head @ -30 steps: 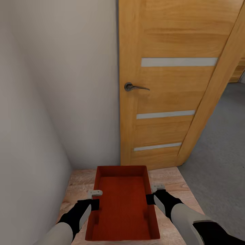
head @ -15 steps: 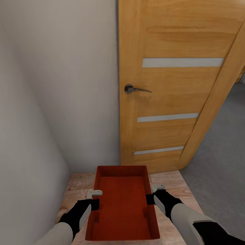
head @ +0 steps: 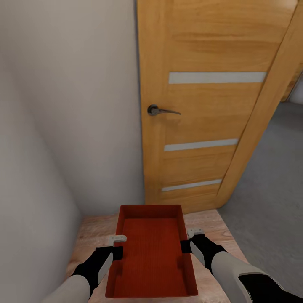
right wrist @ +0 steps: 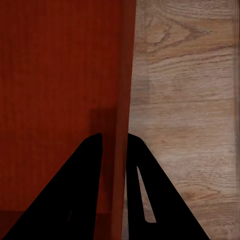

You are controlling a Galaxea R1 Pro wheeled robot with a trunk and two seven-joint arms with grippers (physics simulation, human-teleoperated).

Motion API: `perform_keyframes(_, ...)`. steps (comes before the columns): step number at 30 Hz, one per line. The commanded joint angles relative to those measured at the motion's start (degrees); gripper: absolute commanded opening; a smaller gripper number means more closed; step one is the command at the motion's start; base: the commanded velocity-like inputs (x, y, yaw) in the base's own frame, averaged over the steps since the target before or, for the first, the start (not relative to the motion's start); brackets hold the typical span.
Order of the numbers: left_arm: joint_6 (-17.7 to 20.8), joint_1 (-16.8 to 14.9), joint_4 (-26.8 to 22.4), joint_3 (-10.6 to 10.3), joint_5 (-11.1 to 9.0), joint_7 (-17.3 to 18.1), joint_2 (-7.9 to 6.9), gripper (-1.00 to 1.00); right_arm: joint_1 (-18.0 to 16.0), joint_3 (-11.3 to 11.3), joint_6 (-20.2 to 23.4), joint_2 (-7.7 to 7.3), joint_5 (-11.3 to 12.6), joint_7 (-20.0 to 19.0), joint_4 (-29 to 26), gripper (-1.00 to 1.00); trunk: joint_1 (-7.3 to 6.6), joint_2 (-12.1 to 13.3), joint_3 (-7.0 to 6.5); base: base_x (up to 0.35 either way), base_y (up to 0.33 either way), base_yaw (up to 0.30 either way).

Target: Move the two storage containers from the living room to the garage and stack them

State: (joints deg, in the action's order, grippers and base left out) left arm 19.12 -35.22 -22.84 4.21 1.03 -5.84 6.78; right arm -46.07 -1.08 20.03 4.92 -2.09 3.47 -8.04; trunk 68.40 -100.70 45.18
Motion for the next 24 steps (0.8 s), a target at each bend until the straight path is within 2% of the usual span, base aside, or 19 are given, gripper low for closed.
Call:
perform_keyframes(1, 1.0, 0.0, 0.1, -1.0, -1.6, 0.3, -0.80, -1.00, -0.1, -3.2, 0.3, 0.00, 1.2, -0.1, -0.3, -1.00, -0.01, 0.0, 0.02, 0.000, 0.000, -0.239)
perform_keyframes(24, 1.0, 0.0, 0.1, -1.0, -1.6, 0.3, -0.80, -1.00, -0.1, -3.2, 0.3, 0.00, 1.2, -0.1, -0.3, -1.00, -0.01, 0.0, -0.55, 0.000, 0.000, -0.260)
